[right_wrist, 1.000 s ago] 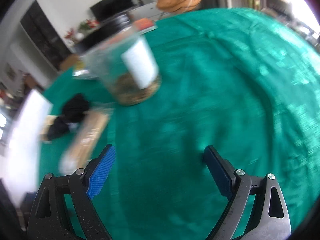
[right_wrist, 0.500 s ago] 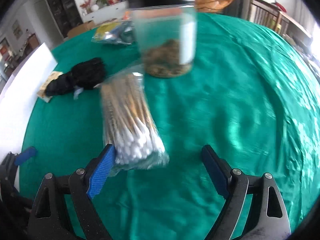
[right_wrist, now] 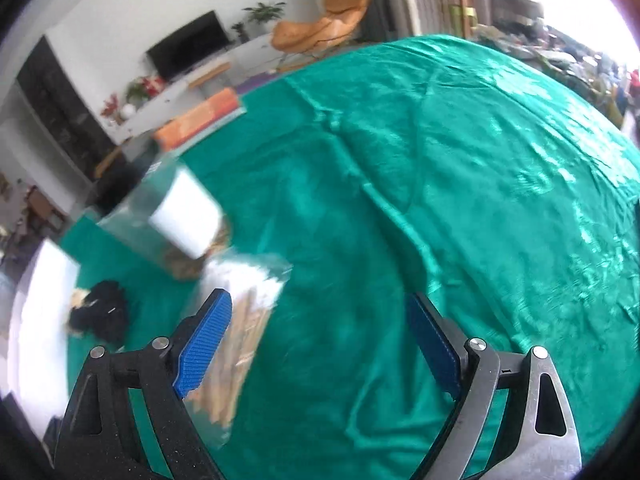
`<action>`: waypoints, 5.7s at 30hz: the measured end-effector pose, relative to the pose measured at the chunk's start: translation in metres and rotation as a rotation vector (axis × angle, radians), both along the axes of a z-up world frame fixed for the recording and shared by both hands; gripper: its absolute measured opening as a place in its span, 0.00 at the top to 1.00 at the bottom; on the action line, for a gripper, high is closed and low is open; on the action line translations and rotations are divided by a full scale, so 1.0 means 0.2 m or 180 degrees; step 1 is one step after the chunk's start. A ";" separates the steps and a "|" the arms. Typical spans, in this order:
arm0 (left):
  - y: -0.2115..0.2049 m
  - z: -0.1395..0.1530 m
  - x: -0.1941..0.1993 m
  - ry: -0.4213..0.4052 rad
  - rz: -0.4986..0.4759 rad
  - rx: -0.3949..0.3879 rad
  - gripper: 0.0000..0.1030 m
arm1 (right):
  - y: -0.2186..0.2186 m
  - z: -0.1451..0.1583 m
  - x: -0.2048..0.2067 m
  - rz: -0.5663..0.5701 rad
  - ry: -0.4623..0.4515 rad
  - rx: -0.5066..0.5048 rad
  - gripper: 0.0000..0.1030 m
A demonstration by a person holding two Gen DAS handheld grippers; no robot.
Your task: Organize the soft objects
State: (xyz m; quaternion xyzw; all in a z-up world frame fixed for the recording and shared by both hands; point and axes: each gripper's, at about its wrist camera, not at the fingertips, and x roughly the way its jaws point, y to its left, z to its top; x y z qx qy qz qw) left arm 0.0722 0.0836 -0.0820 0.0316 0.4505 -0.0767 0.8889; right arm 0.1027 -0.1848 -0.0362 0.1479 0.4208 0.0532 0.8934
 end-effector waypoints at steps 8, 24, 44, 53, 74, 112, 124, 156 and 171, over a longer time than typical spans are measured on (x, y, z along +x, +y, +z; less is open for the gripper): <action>0.00 0.00 0.00 0.0000 0.0000 0.0001 0.00 | 0.38 -0.19 -0.06 0.0475 0.0320 -0.1010 0.12; 0.01 0.00 0.00 0.0002 0.0027 -0.0002 0.00 | -0.01 -0.21 -0.12 -0.0267 0.0081 -0.0835 0.12; -0.07 0.07 0.94 0.0095 0.0881 -0.0227 0.51 | -0.38 0.01 0.37 -0.0294 -0.0023 0.0177 0.11; 0.00 0.18 0.79 0.0083 0.0323 -0.0720 0.70 | -0.11 -0.13 0.84 0.0337 0.0283 -0.0573 0.67; 1.15 1.03 -0.52 -0.0895 0.1276 -0.0697 0.56 | 1.18 0.87 -0.15 0.2380 -0.0468 0.1092 0.72; -0.10 0.01 0.09 0.0002 0.0042 -0.0009 0.00 | 0.12 -0.22 -0.11 -0.0019 0.0024 -0.0992 0.17; -0.10 0.02 0.09 0.0002 0.0045 -0.0006 0.00 | 0.13 -0.22 -0.11 -0.0021 0.0027 -0.0994 0.16; -0.09 0.02 0.09 0.0002 0.0044 -0.0006 0.00 | 0.13 -0.22 -0.11 -0.0021 0.0029 -0.0994 0.16; -0.09 0.02 0.09 0.0002 0.0046 -0.0008 0.00 | 0.13 -0.22 -0.11 -0.0021 0.0030 -0.0994 0.16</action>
